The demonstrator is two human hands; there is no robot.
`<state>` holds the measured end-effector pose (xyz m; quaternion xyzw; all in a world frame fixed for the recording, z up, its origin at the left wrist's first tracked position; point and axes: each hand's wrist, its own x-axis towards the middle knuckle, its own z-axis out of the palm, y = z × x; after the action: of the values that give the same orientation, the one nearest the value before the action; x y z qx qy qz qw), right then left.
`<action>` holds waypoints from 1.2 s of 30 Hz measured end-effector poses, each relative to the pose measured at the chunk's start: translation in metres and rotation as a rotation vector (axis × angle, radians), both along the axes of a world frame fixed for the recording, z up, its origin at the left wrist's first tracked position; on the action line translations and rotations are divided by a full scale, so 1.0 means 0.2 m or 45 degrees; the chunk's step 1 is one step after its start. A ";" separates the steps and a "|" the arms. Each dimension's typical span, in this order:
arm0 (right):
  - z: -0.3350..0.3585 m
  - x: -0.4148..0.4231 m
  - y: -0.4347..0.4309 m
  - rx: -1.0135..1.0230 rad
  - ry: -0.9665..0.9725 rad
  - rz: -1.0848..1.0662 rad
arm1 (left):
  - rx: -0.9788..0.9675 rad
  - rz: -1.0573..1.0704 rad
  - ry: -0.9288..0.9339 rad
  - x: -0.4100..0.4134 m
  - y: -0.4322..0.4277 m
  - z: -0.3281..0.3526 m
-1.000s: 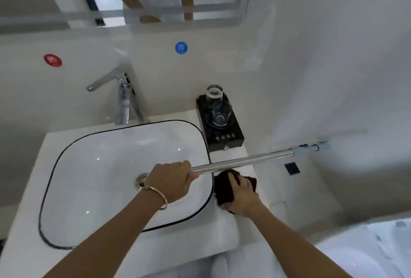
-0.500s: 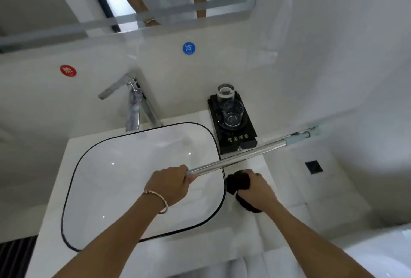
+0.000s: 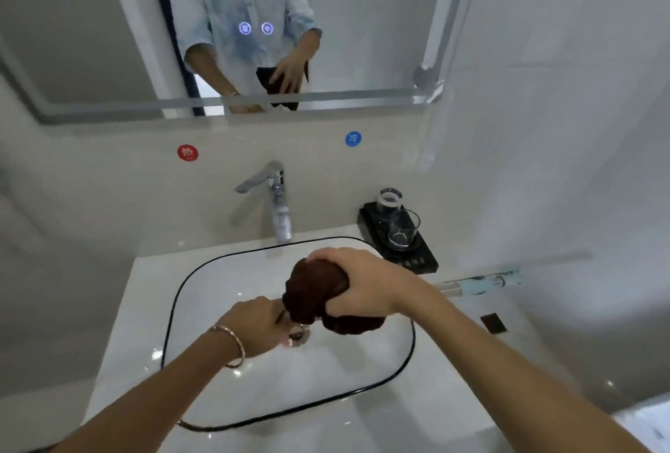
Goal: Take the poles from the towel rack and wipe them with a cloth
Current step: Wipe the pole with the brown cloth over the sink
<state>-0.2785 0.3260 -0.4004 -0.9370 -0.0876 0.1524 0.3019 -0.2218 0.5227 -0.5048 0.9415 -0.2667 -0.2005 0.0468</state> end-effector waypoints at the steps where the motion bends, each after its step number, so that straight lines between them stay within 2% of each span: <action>1: -0.01 0.00 0.13 -0.048 -0.010 0.052 | -0.023 0.031 0.041 -0.02 0.11 0.00; 6: -0.12 -0.02 0.57 -0.116 0.051 0.186 | -0.069 0.088 0.149 -0.09 0.58 0.04; 12: -0.38 0.02 0.83 -0.146 0.076 0.120 | -0.086 0.077 0.275 -0.10 0.84 -0.12; 17: -0.60 0.03 0.88 -0.251 0.006 0.035 | -0.129 0.070 0.159 -0.05 0.81 -0.26; 21: -0.71 0.03 0.84 -0.296 -0.014 -0.011 | -0.187 0.016 -0.180 -0.01 0.90 -0.41; 23: -0.75 0.02 0.84 -0.308 -0.052 -0.025 | -0.260 0.149 -0.187 -0.04 1.00 -0.49; 26: -0.77 0.00 0.87 -0.372 -0.129 -0.022 | -0.406 0.375 -0.044 -0.15 1.10 -0.58; 28: -0.79 0.00 0.89 -0.411 -0.163 -0.031 | -0.398 0.478 -0.021 -0.19 1.12 -0.58; 31: -0.83 0.00 1.00 -0.383 -0.176 0.067 | -0.334 0.466 -0.083 -0.19 1.08 -0.59; 34: -0.89 0.01 1.16 -0.417 -0.287 0.217 | -0.166 0.451 -0.054 -0.16 1.07 -0.56; 36: -0.89 0.04 1.20 -0.395 -0.285 0.205 | -0.038 0.420 -0.061 -0.13 1.10 -0.54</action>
<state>-0.2705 0.5657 -0.5776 -0.9733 -0.1706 0.0827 0.1293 -0.2476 0.7424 -0.6122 0.9762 -0.1127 -0.1636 0.0868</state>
